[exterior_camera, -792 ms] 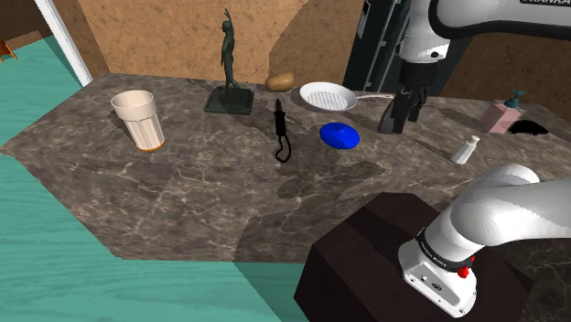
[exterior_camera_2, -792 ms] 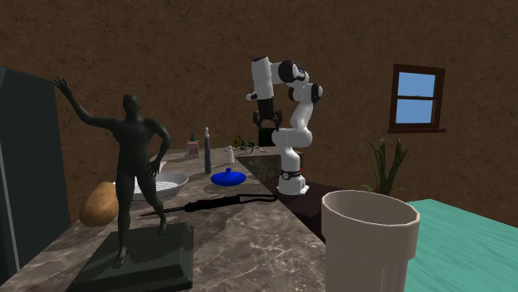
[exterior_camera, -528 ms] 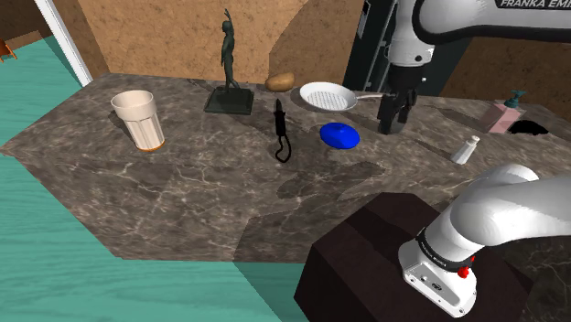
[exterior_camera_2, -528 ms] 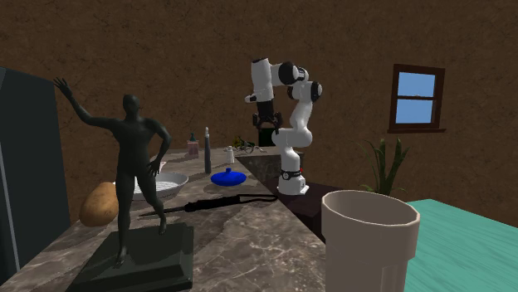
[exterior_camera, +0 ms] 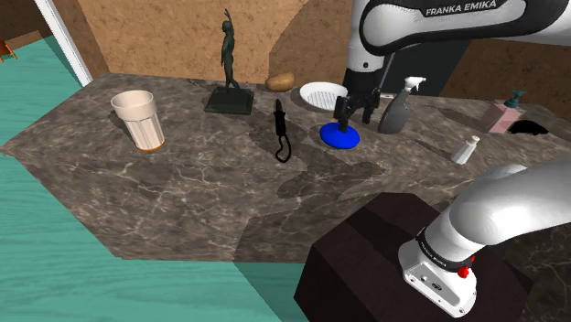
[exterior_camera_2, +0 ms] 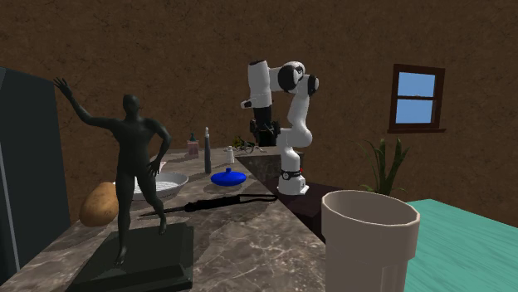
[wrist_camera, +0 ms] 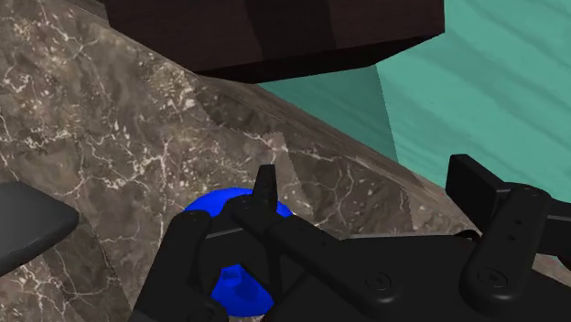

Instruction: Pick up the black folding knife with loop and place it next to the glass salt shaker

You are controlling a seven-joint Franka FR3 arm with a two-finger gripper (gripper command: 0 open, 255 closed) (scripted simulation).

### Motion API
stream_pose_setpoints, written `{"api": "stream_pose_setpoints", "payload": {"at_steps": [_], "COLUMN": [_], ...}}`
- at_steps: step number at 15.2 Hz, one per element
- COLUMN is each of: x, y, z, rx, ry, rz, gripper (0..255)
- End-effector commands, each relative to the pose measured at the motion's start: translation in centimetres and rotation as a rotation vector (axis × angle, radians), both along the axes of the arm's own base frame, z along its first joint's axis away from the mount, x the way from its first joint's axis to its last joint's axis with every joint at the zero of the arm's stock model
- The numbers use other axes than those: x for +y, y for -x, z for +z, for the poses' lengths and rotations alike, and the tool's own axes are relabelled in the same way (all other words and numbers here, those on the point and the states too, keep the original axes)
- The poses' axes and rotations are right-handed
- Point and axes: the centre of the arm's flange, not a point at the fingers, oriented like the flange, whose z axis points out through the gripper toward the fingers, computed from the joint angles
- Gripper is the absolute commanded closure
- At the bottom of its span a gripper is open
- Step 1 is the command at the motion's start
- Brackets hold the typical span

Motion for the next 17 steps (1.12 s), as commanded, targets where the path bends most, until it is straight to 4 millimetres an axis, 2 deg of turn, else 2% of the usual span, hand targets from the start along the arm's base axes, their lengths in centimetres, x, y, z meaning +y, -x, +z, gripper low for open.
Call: {"api": "stream_pose_setpoints", "payload": {"at_steps": [1, 9, 17], "x": [0.7, 3.1, 4.0], "y": [-2.2, -11.2, -20.6], "z": [-1.4, -5.3, -8.8], "rx": [-0.01, -0.044, -0.078], "ry": [0.009, 0.046, 0.082], "rz": [-0.04, -0.19, -0.34], "gripper": [0, 0, 0]}}
